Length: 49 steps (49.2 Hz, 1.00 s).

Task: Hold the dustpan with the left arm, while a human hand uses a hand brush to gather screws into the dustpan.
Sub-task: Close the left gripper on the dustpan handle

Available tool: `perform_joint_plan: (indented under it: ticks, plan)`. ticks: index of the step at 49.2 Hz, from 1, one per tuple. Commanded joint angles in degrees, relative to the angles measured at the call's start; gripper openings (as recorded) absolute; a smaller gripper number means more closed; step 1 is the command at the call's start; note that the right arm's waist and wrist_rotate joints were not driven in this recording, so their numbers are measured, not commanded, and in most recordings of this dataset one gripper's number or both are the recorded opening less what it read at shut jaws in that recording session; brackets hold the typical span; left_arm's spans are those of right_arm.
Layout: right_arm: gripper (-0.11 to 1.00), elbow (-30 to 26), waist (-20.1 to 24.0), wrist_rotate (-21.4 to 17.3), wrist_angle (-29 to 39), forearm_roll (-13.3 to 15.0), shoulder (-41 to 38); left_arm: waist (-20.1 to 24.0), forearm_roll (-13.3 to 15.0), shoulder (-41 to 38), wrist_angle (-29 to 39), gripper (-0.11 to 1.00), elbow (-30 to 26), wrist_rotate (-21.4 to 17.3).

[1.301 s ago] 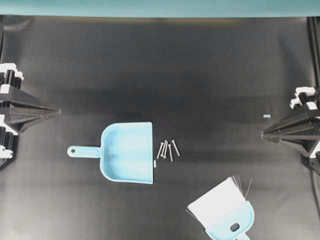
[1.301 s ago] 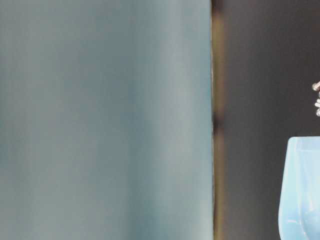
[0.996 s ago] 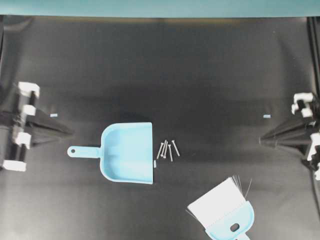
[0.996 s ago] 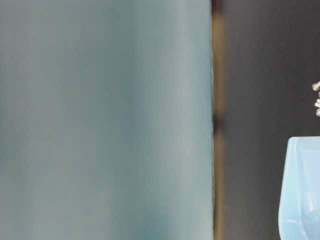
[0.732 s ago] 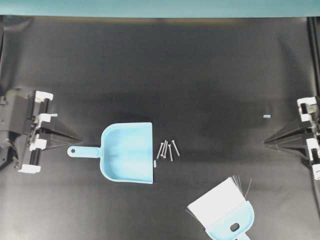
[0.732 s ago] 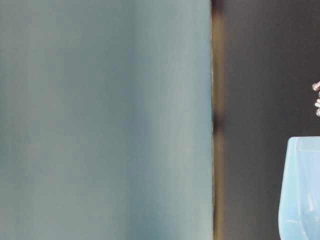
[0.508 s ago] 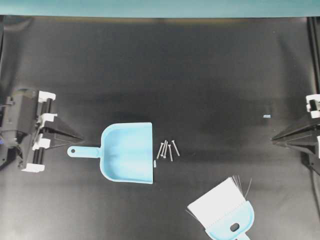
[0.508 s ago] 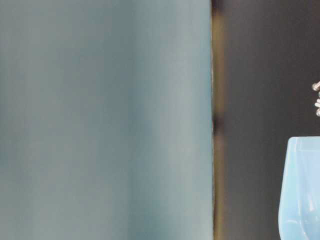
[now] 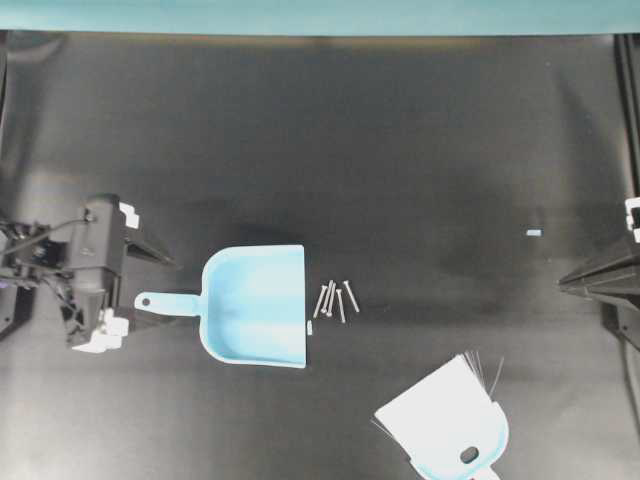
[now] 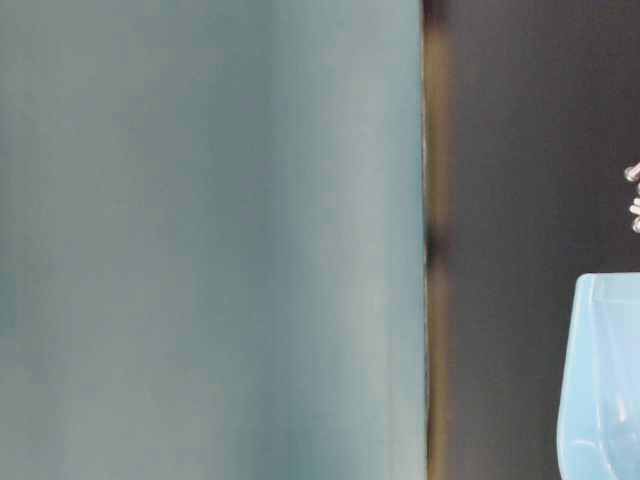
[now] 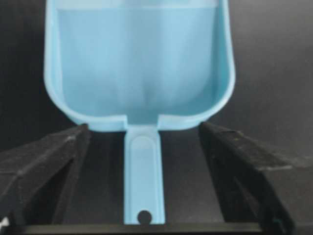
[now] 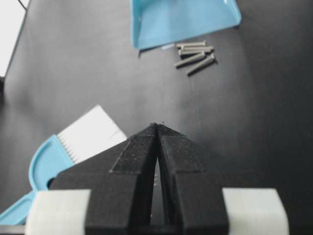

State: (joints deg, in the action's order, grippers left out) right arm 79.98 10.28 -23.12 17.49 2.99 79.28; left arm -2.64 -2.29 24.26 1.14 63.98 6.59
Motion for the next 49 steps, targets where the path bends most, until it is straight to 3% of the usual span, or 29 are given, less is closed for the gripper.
perform_joint_plan:
  ticks: [1, 11, 29, 49]
  plan:
    - [0.00, -0.2, 0.0, 0.0, -0.1, -0.2, 0.8, 0.0, -0.3, -2.5, 0.0, 0.89, -1.4, 0.5]
    - [0.00, 0.2, -0.1, 0.0, -0.2, -0.2, 1.2, -0.3, -0.3, -9.9, -1.0, 0.88, -2.1, 1.1]
    - [0.00, 0.7, -0.1, 0.0, -0.3, -0.2, 1.2, 1.1, -0.2, -18.6, -9.4, 0.88, -2.2, 1.1]
    - [0.00, 1.1, 0.0, -0.1, -0.6, -0.2, 1.3, 1.2, -0.3, -20.2, -9.3, 0.88, -3.3, 1.1]
